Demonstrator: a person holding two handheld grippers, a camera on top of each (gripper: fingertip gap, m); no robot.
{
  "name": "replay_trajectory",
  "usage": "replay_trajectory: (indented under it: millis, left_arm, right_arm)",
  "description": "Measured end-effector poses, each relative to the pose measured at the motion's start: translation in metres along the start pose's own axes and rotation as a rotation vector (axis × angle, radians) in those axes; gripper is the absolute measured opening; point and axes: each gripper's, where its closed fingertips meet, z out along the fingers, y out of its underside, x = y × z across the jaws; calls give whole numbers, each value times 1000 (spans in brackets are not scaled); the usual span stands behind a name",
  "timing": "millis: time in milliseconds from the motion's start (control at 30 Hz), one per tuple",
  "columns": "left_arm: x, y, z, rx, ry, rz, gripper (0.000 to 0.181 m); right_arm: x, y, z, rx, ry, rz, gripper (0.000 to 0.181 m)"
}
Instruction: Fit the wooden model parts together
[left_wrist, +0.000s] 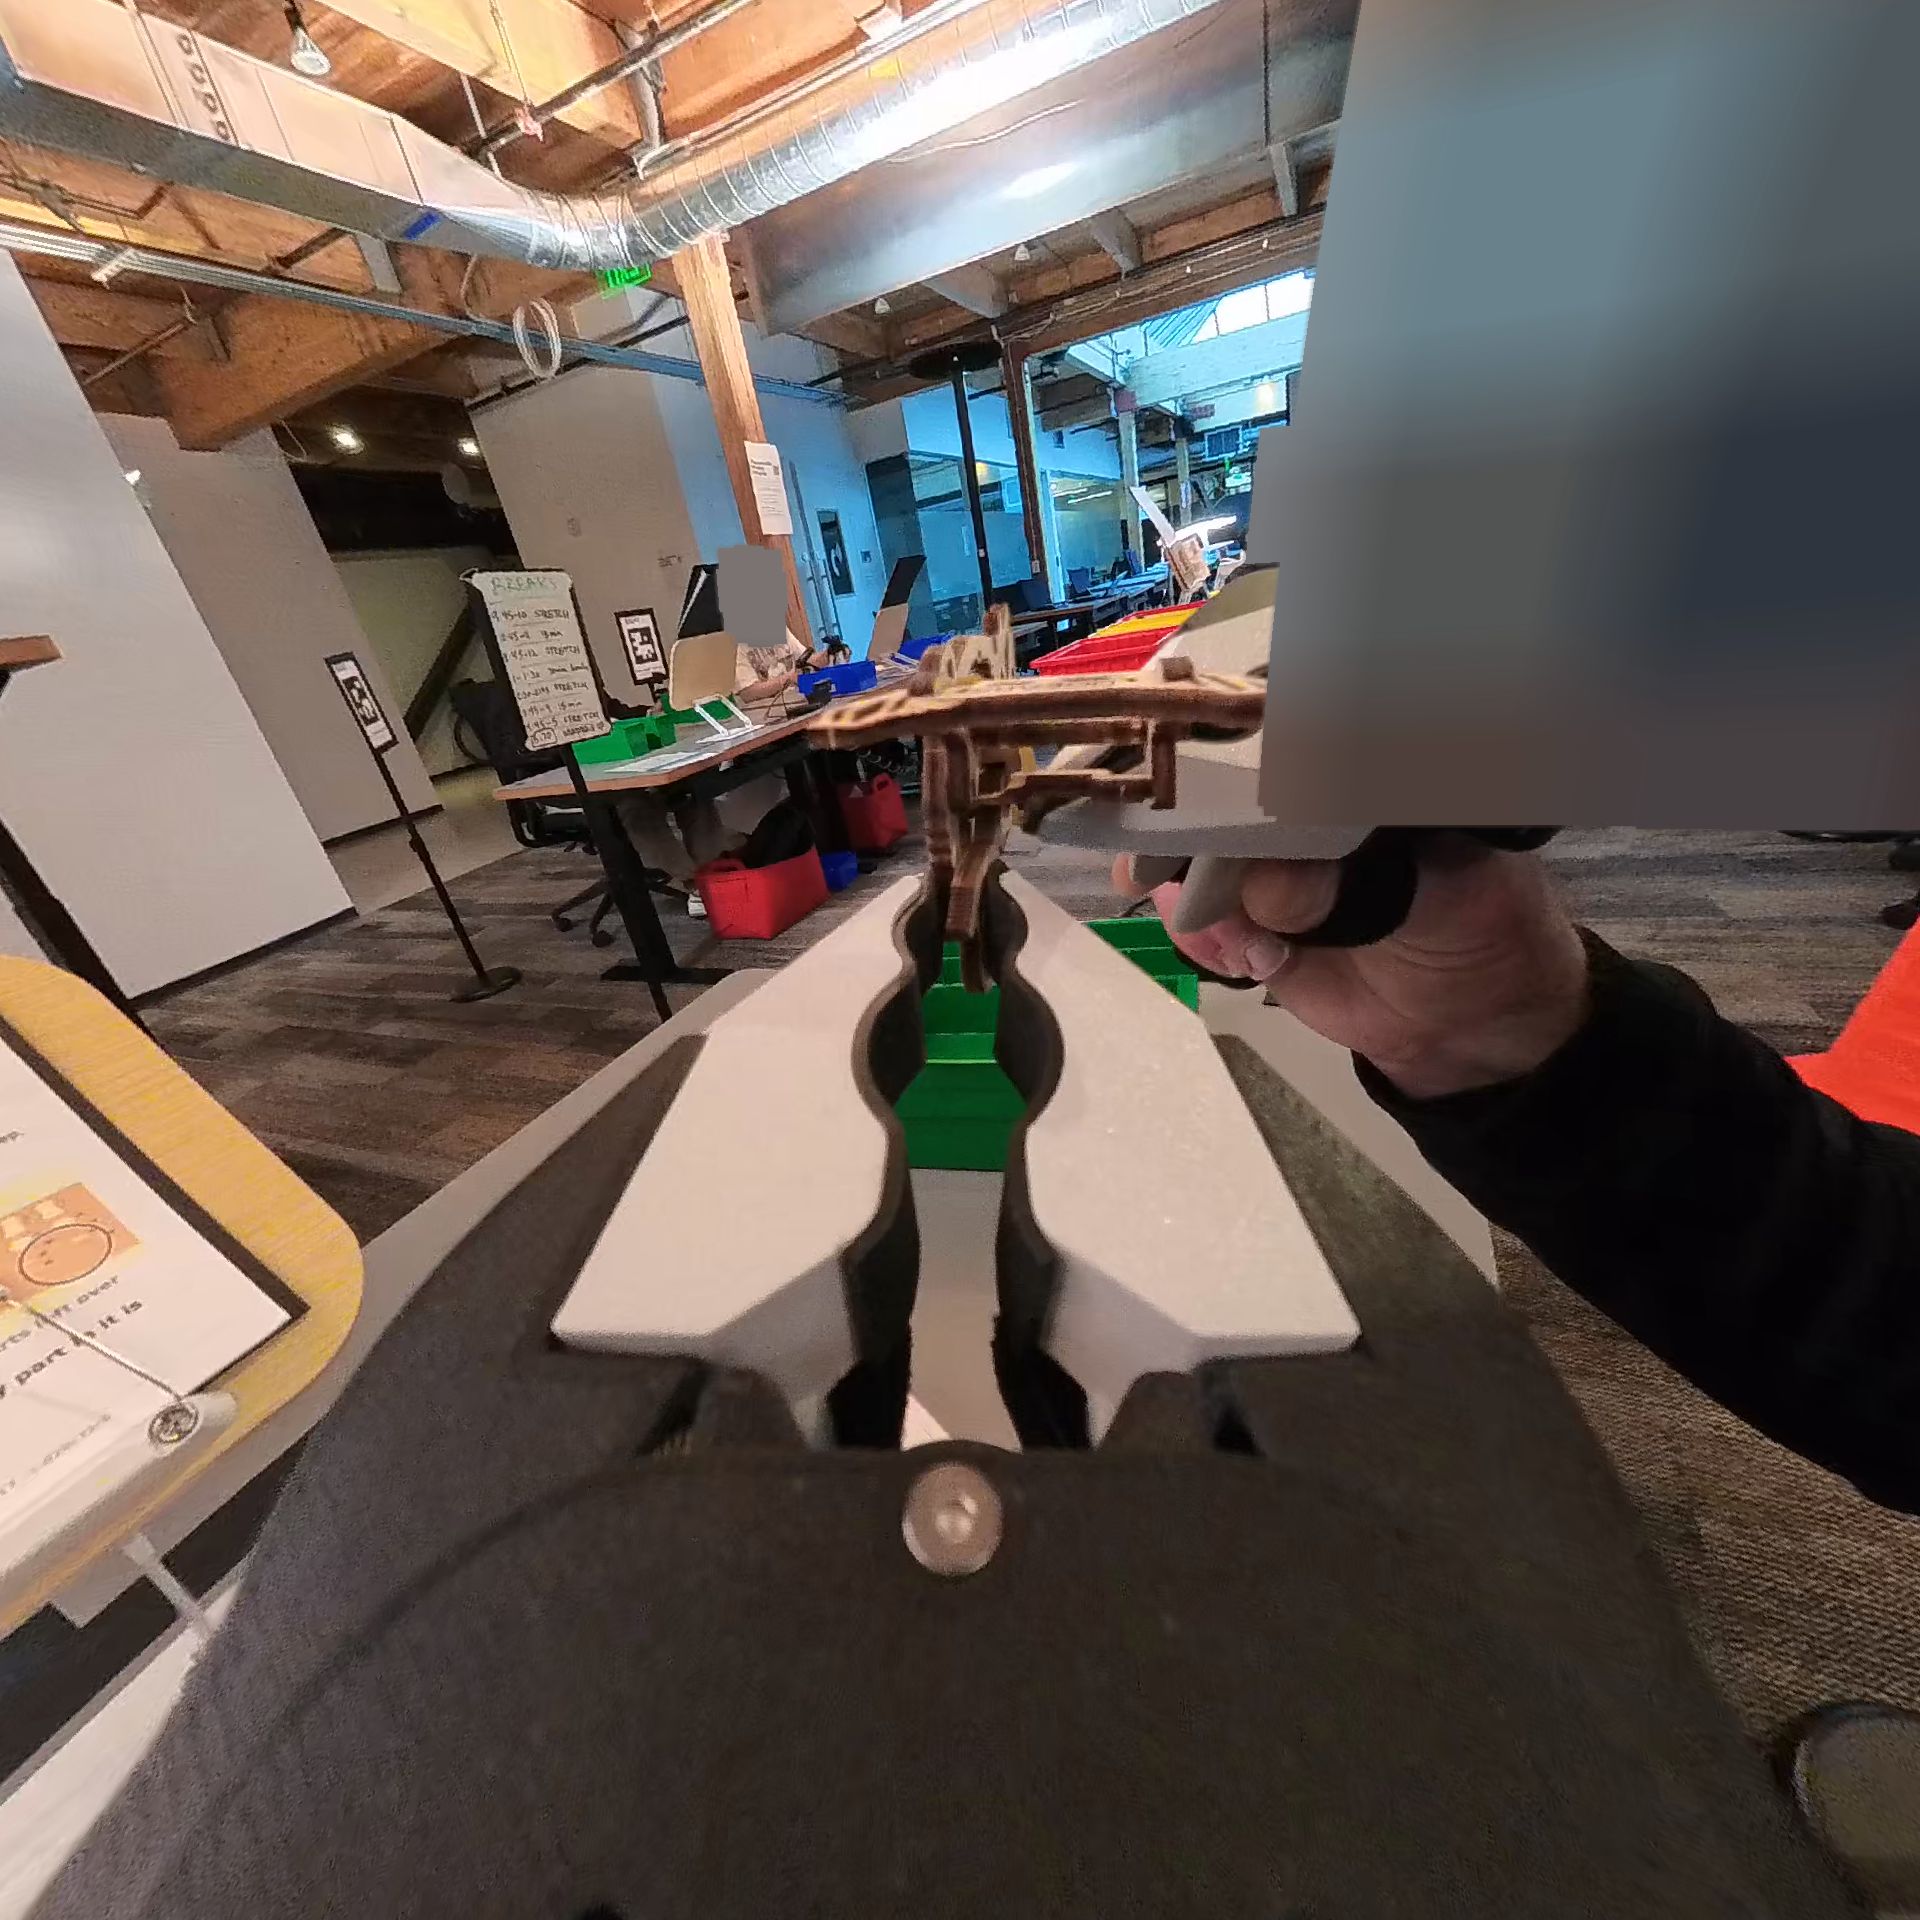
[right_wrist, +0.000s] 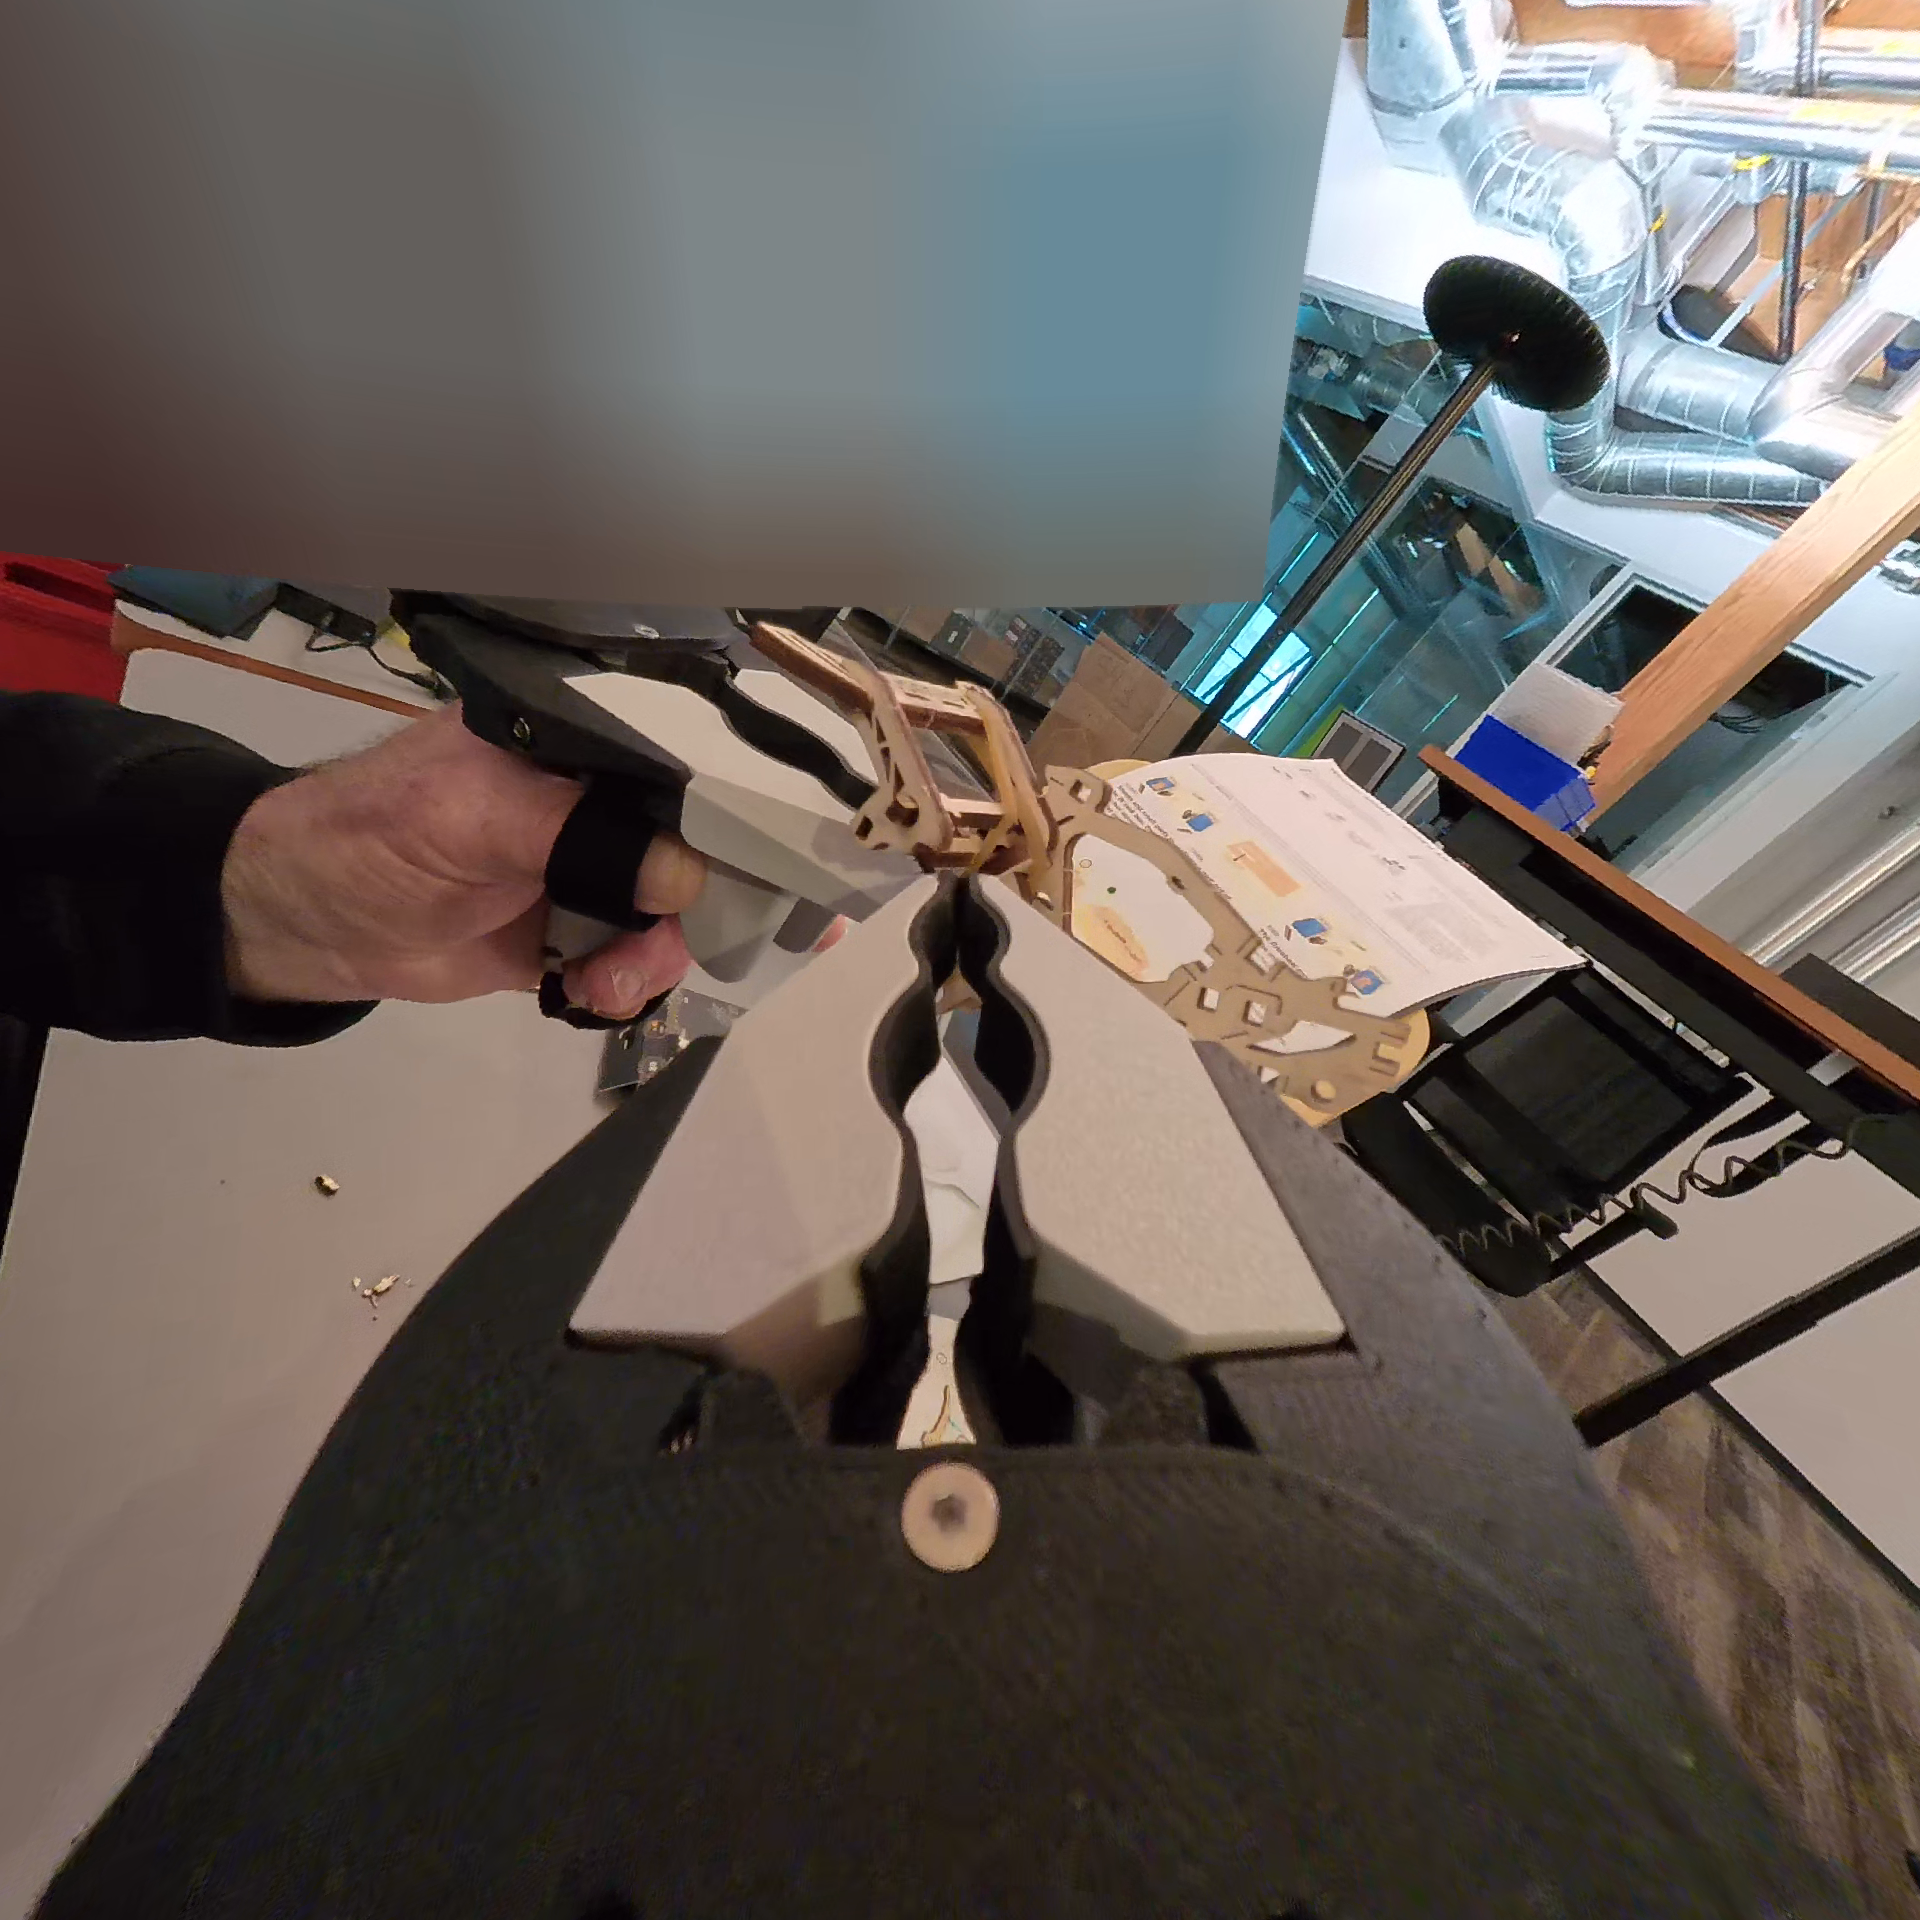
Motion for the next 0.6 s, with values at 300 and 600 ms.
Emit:
replay_trajectory:
  millis: [300,600]
  left_arm:
    - [3,-1,9,17,40,-99,5]
    - [2,-1,15,45,69,-181,5]
  right_arm:
    - [2,3,0,56,-62,75,0]
    - [6,4,1,95,-75,133,0]
